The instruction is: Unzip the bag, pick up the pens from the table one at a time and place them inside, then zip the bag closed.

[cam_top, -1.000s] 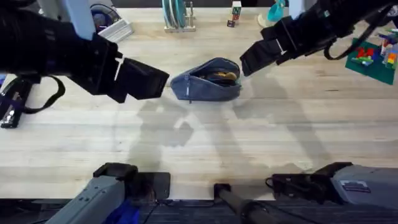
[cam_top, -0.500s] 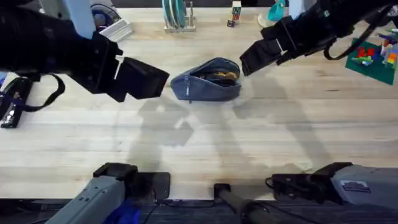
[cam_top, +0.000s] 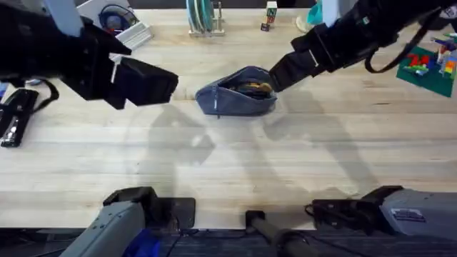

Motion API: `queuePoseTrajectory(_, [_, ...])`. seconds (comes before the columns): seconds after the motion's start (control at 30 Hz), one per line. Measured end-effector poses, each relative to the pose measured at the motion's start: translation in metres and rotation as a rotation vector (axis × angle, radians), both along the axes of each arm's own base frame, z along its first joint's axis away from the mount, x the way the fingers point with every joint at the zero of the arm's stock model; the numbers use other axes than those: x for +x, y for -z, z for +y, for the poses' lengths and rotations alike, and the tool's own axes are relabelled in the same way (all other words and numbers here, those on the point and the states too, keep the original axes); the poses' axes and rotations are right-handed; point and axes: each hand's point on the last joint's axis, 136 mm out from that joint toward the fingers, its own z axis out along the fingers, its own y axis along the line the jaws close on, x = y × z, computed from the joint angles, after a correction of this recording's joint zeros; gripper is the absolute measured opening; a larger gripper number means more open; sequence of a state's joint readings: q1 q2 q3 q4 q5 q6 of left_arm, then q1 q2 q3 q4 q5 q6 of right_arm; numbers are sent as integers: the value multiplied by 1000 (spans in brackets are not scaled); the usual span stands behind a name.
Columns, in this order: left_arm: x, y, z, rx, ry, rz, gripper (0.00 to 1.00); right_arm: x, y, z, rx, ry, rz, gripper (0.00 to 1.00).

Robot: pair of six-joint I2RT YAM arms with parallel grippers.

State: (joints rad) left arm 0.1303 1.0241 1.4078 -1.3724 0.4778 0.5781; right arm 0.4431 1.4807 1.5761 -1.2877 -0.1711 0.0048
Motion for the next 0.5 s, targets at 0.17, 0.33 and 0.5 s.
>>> queuePoseTrajectory(0.17, [13,4,4,-56,47,6,994,0,0,0,-1,8,2,997])
queuePoseTrajectory(0.33, [25,13,3,-114,128,25,993,0,0,0,1,16,4,998])
queuePoseTrajectory(0.5, [35,24,5,-163,213,37,993,0,0,0,1,18,5,998])
